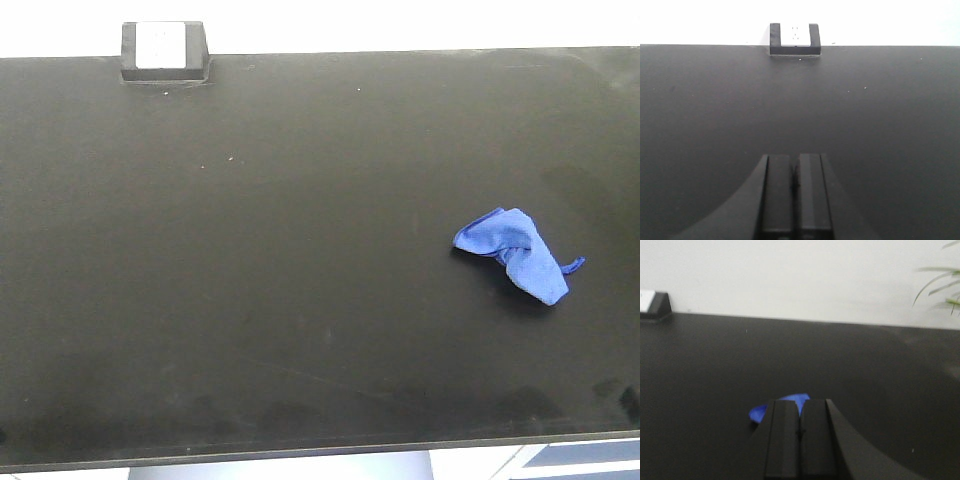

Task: Wipe right workspace with blue cloth

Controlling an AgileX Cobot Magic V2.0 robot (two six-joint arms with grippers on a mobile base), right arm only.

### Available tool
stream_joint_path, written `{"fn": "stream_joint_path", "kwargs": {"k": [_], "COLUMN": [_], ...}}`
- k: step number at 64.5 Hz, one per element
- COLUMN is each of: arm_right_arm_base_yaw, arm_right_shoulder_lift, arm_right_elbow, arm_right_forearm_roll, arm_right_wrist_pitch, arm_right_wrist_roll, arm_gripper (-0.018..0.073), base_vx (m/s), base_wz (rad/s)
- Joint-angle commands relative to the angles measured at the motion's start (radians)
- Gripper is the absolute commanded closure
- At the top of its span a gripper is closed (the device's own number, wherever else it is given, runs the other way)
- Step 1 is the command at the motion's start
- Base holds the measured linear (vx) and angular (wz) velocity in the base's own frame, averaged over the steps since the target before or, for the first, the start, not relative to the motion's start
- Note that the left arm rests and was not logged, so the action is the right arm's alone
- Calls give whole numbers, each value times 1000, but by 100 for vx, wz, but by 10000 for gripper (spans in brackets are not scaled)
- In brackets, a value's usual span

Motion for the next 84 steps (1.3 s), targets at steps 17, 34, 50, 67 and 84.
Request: {"fn": "stream_joint_path", "kwargs": {"k": [17, 34, 50, 67, 84], "arm_right_arm_base_yaw": [-2, -2, -1, -1, -1], "arm_right_shoulder_lift": [10, -127, -157, -158, -158], "arm_right_elbow": [74, 174, 203, 203, 203], "arm_right_forearm_roll": [-11, -186, -376, -388, -388], "arm_right_wrist_pitch": [-67, -101, -218, -275, -275], "arm_right_wrist_roll": [-9, 165, 397, 408, 408], "arm_gripper": [567, 567, 567, 567, 567], "base_vx": [0, 0, 0, 0, 0], "base_wz": [0, 0, 0, 0, 0]}}
